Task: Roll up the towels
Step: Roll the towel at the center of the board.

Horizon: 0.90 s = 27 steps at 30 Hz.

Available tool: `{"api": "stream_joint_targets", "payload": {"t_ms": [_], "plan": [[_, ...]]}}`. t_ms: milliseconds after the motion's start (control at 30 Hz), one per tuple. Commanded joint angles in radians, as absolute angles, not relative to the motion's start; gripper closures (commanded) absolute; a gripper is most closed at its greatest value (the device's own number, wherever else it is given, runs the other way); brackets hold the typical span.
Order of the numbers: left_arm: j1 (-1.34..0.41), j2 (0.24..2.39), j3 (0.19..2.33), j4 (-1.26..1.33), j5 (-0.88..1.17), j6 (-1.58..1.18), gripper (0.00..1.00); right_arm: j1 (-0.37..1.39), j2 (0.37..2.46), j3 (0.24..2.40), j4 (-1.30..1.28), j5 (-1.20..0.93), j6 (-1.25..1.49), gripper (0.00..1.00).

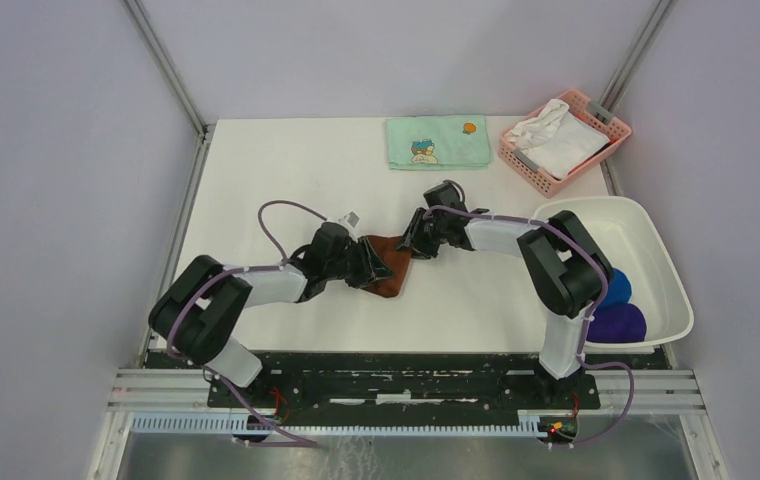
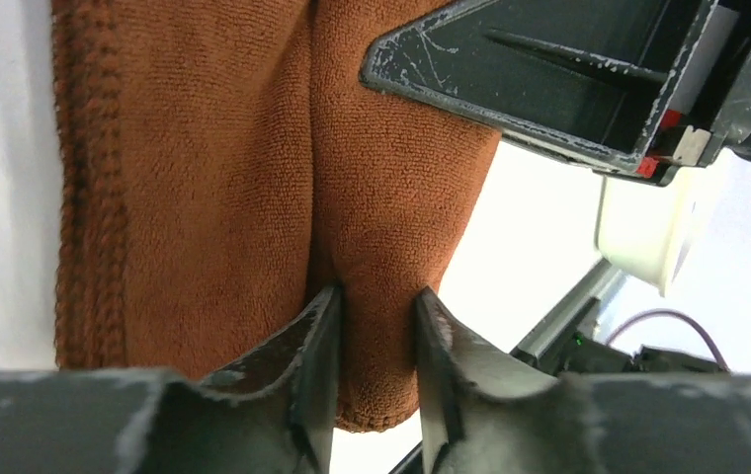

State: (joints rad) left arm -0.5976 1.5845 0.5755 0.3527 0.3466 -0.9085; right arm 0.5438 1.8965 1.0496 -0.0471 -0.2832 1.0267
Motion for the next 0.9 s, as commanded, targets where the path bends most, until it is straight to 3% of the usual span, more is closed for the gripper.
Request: {"api": "stream_joint_targets", "payload": {"t_ms": [0, 133, 167, 233, 300, 600, 867], "plan": [[-0.669, 1.455, 0.625, 0.027, 0.139, -0.814, 0.56, 0.563, 1.89, 1.134, -0.365, -0.07, 0.954, 0.66], [-0.808, 1.344, 0.693, -0.138, -0.141, -0.769, 0.44, 0.579, 1.885, 1.198, -0.473, -0.014, 0.94, 0.67], [-0.849, 1.324, 0.714, -0.167, -0.213, -0.759, 0.35, 0.583, 1.885, 1.205, -0.488, -0.008, 0.94, 0.67], [-0.92, 1.301, 0.745, -0.208, -0.342, -0.74, 0.27, 0.588, 1.89, 1.222, -0.513, -0.002, 0.941, 0.67], [-0.989, 1.3, 0.777, -0.227, -0.455, -0.717, 0.24, 0.589, 1.901, 1.234, -0.531, -0.004, 0.943, 0.67], [-1.255, 1.551, 0.996, -0.253, -0.86, -0.532, 0.22, 0.592, 1.923, 1.245, -0.565, -0.016, 0.957, 0.66], [-1.299, 1.788, 1.111, -0.234, -0.997, -0.403, 0.25, 0.593, 1.934, 1.262, -0.587, -0.029, 0.957, 0.66]]}}
